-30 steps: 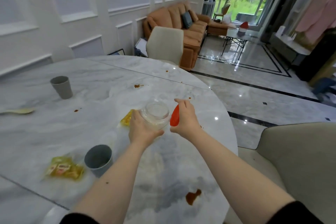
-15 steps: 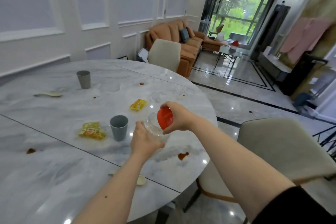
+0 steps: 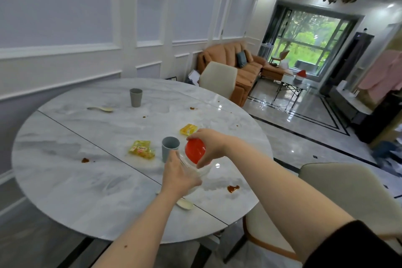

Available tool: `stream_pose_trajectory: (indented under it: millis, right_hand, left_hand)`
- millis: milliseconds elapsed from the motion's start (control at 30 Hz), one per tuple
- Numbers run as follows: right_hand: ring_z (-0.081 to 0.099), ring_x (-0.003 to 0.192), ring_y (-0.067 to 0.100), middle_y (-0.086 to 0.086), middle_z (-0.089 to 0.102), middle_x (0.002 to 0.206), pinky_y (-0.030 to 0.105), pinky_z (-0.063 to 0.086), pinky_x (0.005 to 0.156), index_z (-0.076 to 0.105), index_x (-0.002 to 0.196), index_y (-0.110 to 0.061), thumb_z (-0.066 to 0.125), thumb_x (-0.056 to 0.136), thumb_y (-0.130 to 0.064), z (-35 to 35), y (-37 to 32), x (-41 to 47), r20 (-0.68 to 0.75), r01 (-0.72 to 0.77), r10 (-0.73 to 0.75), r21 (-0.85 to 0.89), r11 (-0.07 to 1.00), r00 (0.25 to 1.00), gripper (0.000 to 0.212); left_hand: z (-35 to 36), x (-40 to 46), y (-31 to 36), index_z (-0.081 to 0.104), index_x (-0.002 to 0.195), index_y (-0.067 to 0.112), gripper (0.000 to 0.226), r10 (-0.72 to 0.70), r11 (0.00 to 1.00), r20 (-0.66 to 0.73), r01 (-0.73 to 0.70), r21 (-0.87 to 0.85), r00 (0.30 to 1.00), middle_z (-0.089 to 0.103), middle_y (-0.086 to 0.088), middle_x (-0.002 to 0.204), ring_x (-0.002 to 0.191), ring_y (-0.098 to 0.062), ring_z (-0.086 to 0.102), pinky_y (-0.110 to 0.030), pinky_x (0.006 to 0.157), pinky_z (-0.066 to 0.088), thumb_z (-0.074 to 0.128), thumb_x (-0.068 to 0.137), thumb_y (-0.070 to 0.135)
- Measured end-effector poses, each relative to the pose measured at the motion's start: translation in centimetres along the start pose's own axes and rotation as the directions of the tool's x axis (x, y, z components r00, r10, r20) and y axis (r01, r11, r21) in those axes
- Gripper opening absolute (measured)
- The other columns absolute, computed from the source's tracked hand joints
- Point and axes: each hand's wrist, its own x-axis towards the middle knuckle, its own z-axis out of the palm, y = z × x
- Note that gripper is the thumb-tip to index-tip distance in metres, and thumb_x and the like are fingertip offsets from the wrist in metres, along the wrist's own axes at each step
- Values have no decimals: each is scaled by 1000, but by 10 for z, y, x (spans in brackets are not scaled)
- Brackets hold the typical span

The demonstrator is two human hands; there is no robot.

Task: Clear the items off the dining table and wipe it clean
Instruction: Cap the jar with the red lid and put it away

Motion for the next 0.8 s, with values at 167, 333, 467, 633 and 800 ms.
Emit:
stream_pose_trajectory:
  millis: [167,333,467,633,800]
  right_hand:
    - [39,128,25,0,40,138,42,44,101,35,139,-29,81,68,-38,-5,-23,6,6,31,-30,-81,996,1000,85]
    - [45,121,24,0,45,133,41,48,95,41,135,-26,78,66,-49,-7,-43,14,7,29,-29,-95,995,1000,82]
    - [48,117,24,1,47,130,38,50,91,43,134,-22,77,66,-51,-10,-57,19,33,49,-46,-96,994,998,81]
    - [41,126,25,0,41,137,40,46,96,37,139,-27,81,67,-41,-15,-67,25,40,166,-163,-91,982,986,85]
    - [36,128,25,-3,37,140,42,47,97,37,139,-33,84,65,-30,-29,-66,29,46,272,-270,-48,961,962,87]
  left_hand:
    - [-22,-6,3,32,105,22,79,-13,1000,-51,14,2,999,46,6,99,88,-13,52,-16,65,39,83,45,18]
    - [-35,-6,-7,35,108,14,83,-55,996,-100,61,65,993,44,2,103,97,-18,51,-25,74,44,83,41,24]
    - [-46,-8,-12,31,102,16,81,-52,995,-131,63,81,990,44,1,104,97,-20,50,-27,74,45,84,41,23]
    - [-61,-8,-16,32,112,16,90,-52,994,-176,68,89,983,46,1,110,101,-19,50,-31,84,49,85,40,28]
    - [-71,-7,-16,33,115,10,94,-15,990,-242,49,134,970,47,-3,113,103,-23,52,-33,87,47,87,40,26]
